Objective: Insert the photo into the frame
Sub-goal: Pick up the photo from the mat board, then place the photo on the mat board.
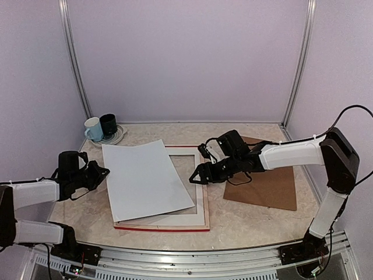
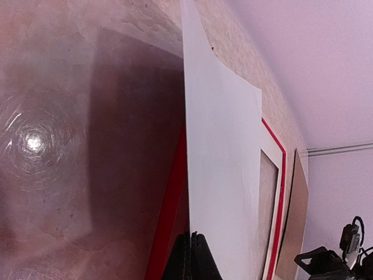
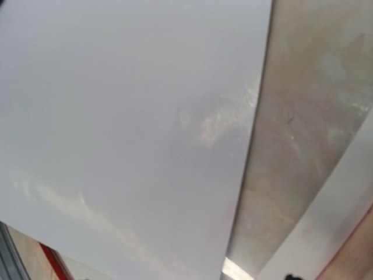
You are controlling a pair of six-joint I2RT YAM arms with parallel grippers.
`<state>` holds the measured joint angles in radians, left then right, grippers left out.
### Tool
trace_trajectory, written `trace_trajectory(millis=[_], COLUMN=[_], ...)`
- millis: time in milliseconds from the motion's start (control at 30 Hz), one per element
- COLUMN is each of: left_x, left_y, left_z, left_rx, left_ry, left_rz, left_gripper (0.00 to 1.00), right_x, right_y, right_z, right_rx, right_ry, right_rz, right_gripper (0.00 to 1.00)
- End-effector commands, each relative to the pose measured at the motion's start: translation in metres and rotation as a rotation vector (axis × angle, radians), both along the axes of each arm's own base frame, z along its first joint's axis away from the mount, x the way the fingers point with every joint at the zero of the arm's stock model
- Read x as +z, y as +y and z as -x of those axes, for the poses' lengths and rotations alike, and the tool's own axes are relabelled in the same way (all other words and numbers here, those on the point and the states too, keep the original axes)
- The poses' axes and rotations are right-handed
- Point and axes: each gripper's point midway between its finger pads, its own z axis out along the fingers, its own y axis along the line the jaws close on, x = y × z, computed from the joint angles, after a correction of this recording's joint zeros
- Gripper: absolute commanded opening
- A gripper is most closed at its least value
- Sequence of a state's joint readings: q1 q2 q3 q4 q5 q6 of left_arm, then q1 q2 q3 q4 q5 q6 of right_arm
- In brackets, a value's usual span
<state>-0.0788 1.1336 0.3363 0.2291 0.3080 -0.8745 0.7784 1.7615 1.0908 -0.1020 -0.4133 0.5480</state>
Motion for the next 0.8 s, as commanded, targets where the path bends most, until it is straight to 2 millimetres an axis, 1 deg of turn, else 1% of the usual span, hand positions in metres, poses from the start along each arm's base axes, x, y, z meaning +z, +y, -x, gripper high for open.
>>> trace_trajectory(millis=[0, 200, 467, 633, 767], left_x=[0.013, 0.014, 0.003, 0.007, 0.012], left_y=[0.005, 0.0, -0.004, -0.002, 0.001], left_z=[0.0, 0.005, 0.017, 0.02, 0.019], left_rx=[0.017, 0.006, 0.004, 0.017, 0.027], left_ry=[-0.013, -0.01, 0.015, 0.009, 0.0], left_rz=[0.028, 0.071, 0.12, 0.15, 0.18], left_gripper=[0.0, 0.0, 0.0, 0.0, 0.0], right_x=[-0.004, -0.009, -0.021, -0.029, -0.034], right_y=[0.009, 0.022, 0.036, 0.043, 0.043], right_z=[0.001, 0.007, 0.01, 0.016, 0.019], right_rx=[0.019, 0.052, 0.077, 0.094, 0.095], right_ry=[0.025, 0.047, 0.082, 0.1, 0.107], right_rz=[-0.018, -0.024, -0.009, 0.008, 0.018], right_gripper=[0.71, 0.71, 0.71, 0.71, 0.71])
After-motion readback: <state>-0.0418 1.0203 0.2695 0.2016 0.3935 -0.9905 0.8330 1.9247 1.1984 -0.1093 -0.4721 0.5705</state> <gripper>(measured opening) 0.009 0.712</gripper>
